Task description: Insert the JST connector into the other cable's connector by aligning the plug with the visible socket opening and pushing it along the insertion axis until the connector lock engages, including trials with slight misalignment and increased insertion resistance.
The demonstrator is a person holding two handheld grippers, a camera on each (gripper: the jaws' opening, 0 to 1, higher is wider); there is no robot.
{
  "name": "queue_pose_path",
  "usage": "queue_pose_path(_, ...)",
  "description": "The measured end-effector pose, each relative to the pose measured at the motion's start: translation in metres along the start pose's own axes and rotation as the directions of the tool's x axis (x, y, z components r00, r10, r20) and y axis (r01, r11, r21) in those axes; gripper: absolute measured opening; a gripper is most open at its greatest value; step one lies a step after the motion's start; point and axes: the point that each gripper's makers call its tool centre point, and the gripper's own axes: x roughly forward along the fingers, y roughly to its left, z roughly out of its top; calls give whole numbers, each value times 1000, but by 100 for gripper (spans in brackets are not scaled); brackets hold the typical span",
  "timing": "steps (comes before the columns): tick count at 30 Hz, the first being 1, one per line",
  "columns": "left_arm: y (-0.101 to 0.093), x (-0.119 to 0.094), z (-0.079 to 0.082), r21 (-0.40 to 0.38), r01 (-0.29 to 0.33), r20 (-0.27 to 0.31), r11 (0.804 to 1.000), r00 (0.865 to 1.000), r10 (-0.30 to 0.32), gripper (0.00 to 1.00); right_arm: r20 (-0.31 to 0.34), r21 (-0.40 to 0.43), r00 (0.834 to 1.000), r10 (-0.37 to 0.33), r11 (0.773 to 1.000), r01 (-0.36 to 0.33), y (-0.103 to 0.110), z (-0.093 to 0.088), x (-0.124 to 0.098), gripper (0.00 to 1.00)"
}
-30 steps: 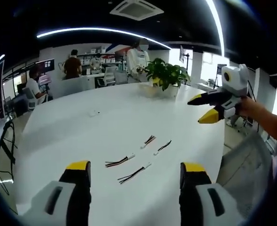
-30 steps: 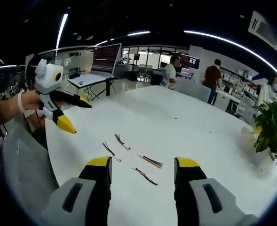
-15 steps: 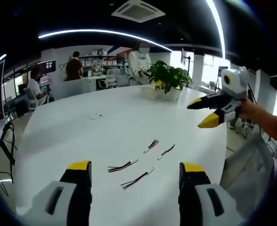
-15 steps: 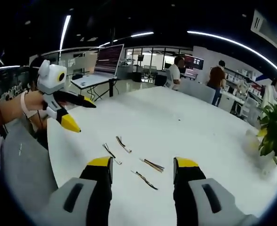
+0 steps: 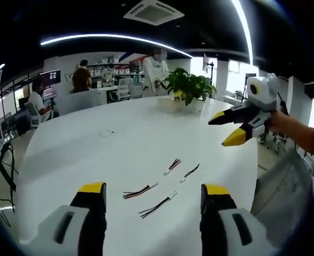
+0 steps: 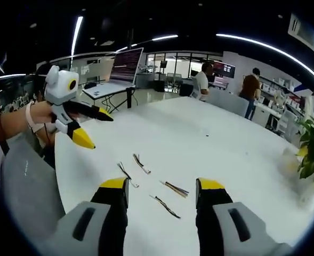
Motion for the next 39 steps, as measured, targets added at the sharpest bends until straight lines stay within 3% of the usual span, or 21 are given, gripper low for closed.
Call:
queue_pose_path(17, 12, 15, 3, 13, 20, 7, 1000, 1000, -20, 68, -31, -50, 999, 27, 998, -28, -7, -6, 13, 49)
queue_pose_path(22, 11, 22, -1, 46, 47, -13, 998, 999, -46, 61, -46, -66, 998, 34, 997, -37, -8, -10, 20, 48)
queue_pose_path(26, 10, 27, -3, 53, 53, -21, 997, 998, -52, 60, -47, -70, 998, 45, 996, -48, -9, -10, 26, 47)
queue_pose_path(31, 10, 32, -7, 70, 59, -30, 996, 998, -57, 59, -92, -97, 993, 69, 992, -78, -11, -15, 33, 42)
queue_pose_path(33, 10, 34, -7, 69, 61, -27, 996, 998, -59, 58, -23, -120, 996, 89, 989, -91, -11, -5, 38, 41)
queue_pose_path(39, 12, 38, -7, 73, 66, -18, 995, 998, -65, 57, -36, -92, 993, 113, 989, -115, -17, -9, 49, 43)
